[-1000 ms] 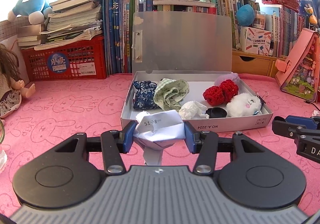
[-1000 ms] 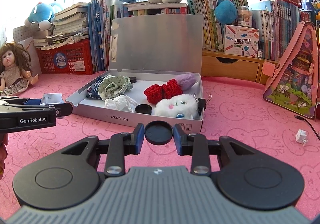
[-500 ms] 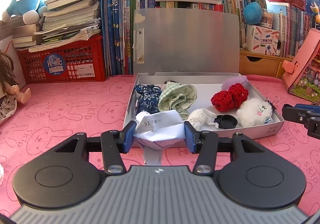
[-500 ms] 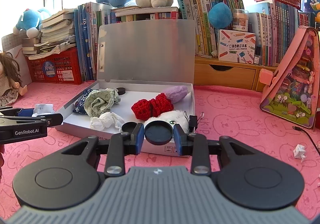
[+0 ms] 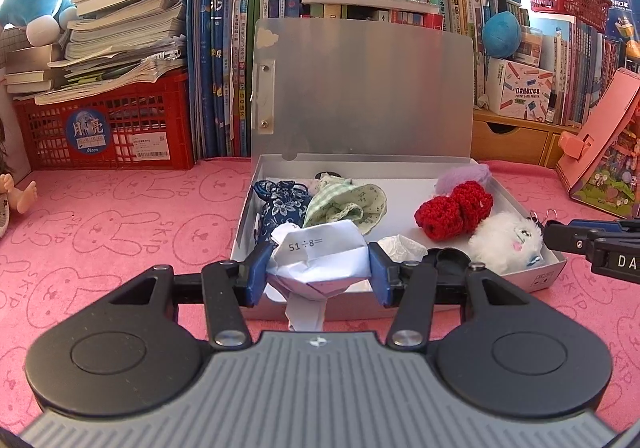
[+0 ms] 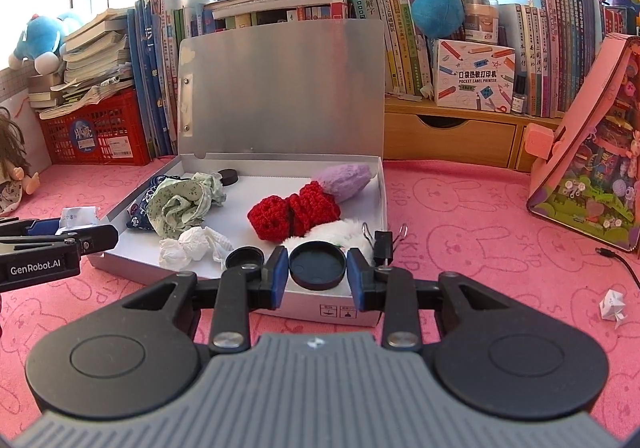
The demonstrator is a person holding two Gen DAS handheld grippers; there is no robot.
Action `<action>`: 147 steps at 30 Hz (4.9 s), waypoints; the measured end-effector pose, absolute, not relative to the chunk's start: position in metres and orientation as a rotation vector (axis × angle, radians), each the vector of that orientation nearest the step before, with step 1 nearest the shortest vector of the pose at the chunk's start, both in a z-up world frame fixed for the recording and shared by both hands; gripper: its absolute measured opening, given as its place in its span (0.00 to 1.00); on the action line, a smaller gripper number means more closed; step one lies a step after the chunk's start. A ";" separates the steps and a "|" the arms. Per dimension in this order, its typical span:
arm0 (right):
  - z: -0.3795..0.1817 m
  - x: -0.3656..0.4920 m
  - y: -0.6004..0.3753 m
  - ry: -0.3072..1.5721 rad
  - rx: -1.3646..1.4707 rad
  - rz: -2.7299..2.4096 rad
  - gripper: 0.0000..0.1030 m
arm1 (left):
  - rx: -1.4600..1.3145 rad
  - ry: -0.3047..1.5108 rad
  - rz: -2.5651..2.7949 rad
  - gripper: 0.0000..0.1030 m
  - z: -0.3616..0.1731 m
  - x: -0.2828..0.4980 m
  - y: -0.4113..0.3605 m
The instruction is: Organize objects
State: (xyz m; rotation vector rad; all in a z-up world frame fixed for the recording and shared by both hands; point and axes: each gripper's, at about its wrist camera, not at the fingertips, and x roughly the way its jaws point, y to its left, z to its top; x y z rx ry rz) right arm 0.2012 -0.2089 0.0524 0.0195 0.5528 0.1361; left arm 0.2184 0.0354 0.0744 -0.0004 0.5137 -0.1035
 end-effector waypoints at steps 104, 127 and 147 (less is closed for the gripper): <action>0.086 0.231 -0.221 0.511 0.161 0.098 1.00 | 0.021 0.466 -0.168 1.00 0.096 0.230 0.015; 0.037 0.136 -0.206 0.587 0.052 0.105 1.00 | 0.005 0.577 -0.118 1.00 0.049 0.152 0.024; -0.001 0.118 -0.183 0.680 -0.069 0.070 1.00 | 0.019 0.681 -0.061 1.00 0.015 0.140 0.022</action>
